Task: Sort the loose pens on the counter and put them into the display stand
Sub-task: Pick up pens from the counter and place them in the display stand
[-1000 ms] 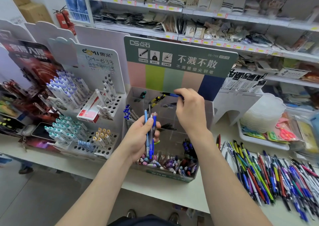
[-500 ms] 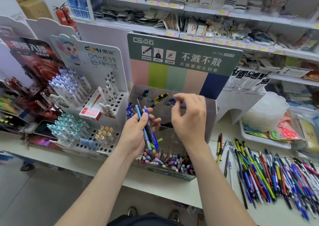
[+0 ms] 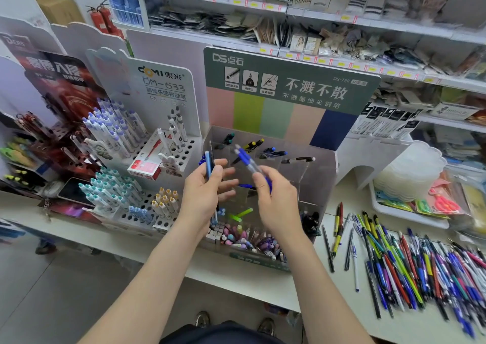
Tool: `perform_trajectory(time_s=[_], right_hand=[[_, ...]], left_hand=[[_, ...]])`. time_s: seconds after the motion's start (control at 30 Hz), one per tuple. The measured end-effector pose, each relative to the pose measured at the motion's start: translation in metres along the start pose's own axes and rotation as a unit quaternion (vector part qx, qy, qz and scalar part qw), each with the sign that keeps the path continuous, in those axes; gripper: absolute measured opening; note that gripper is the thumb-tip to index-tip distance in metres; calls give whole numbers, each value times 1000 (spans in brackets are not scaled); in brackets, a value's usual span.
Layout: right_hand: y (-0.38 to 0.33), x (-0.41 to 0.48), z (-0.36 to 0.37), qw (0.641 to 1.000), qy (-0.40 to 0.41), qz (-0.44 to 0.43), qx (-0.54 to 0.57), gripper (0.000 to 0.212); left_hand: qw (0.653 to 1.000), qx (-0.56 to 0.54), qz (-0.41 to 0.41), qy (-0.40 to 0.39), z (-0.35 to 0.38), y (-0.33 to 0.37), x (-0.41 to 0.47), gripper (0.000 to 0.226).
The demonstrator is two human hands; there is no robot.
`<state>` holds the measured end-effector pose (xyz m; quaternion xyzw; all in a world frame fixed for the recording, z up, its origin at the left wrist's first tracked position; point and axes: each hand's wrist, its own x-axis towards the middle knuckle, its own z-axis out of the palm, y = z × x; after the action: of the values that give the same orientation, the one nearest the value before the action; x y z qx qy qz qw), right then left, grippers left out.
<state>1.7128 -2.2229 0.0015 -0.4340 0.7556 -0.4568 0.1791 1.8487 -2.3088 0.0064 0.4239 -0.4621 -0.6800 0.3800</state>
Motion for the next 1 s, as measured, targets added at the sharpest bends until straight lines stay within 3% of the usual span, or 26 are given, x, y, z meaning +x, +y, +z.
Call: perform_trajectory(time_s=[0.07,0.17,0.3,0.37,0.63,0.73,0.83,1.0], right_hand=[[4,6,-6,999,7,11,-44,32],[1,13,-16,984,-75,18,-161,37],[-8,25,-15,933,-108,-7,-344,38],[-13,32,-10,919,-112,-26,-377,38],[-25,47,6,926,-121,-39,-355,41],[-20,41,7,940,-77,-15,-333,32],[-16,33,10,937,-83,-15,-338,24],[-18,15,5,984,128,-56,-110,22]], left_hand=[[997,57,10,46,-6,-5,3,22],[993,84,3,82,-11,-10,5,22],[992,98,-21,82,-14,-11,6,24],[991,105,-32,74,-15,-12,7,26],[992,100,-67,45,-18,-12,8,27],[993,79,-82,26,-18,-11,8,34],[994,71,-81,1,-18,-10,6,34],[994,86,-57,-42,-13,-4,2,26]])
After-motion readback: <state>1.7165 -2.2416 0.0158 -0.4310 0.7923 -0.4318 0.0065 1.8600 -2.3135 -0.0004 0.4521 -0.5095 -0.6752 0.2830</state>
